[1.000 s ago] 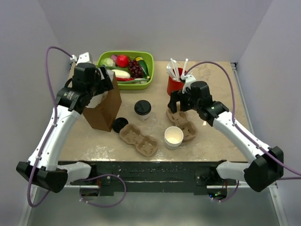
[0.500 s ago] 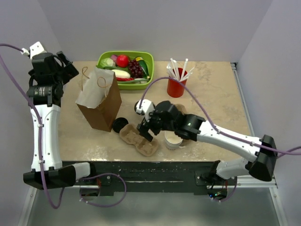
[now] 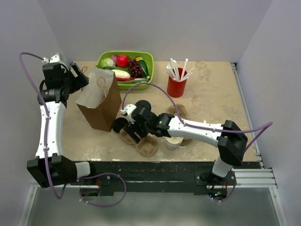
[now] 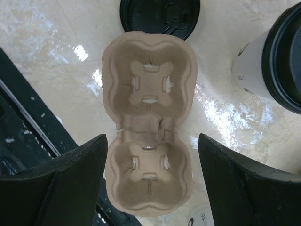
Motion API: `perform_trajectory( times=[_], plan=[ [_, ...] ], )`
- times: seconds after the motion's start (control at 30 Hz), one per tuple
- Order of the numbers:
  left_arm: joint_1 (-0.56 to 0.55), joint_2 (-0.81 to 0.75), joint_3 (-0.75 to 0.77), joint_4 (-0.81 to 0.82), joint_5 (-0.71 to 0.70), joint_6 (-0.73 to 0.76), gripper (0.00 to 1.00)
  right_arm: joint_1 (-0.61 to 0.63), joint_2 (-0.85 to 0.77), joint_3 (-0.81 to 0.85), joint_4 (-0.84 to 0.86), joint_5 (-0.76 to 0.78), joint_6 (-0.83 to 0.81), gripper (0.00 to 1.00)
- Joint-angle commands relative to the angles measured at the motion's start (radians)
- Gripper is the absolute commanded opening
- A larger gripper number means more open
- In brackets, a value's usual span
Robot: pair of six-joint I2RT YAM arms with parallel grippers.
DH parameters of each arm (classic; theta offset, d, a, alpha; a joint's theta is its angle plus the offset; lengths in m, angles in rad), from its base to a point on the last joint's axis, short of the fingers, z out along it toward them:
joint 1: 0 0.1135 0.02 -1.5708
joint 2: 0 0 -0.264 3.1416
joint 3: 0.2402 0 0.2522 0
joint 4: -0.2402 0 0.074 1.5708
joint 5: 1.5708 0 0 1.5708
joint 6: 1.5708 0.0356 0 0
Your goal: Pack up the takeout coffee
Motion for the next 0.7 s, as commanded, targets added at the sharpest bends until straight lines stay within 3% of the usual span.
perform_trajectory(
  times=[0.0, 0.23, 0.27, 0.33, 0.37, 0.53, 0.6, 0.67],
  plan=[
    [0.015, 0.040, -0.020, 0.084, 0.092, 0.007, 0.79, 0.006, -0.036, 0.001, -0.023, -0.107, -0.102, 0.79],
    [0.023, 0.035, -0.050, 0.136, 0.159, 0.001, 0.41, 0.059, -0.085, -0.131, -0.029, -0.181, -0.236, 0.73],
    [0.024, 0.035, -0.049, 0.127, 0.129, -0.005, 0.23, 0.065, -0.082, -0.136, -0.023, -0.166, -0.236, 0.71],
    [0.026, 0.028, -0.038, 0.083, 0.084, -0.023, 0.04, 0.068, -0.081, -0.151, 0.002, -0.129, -0.213, 0.71],
    [0.023, 0.020, -0.032, 0.062, 0.020, -0.033, 0.00, 0.066, -0.081, -0.153, 0.035, -0.087, -0.207, 0.71],
    [0.023, -0.080, -0.024, -0.076, -0.192, -0.085, 0.00, 0.068, -0.071, -0.100, 0.033, 0.006, -0.302, 0.71],
    [0.024, -0.132, -0.052, -0.089, -0.236, -0.077, 0.00, 0.068, -0.102, -0.116, 0.008, -0.069, -0.517, 0.71],
    [0.024, -0.156, -0.064, -0.095, -0.243, -0.068, 0.00, 0.068, -0.130, -0.163, 0.058, -0.072, -0.630, 0.71]
  ],
)
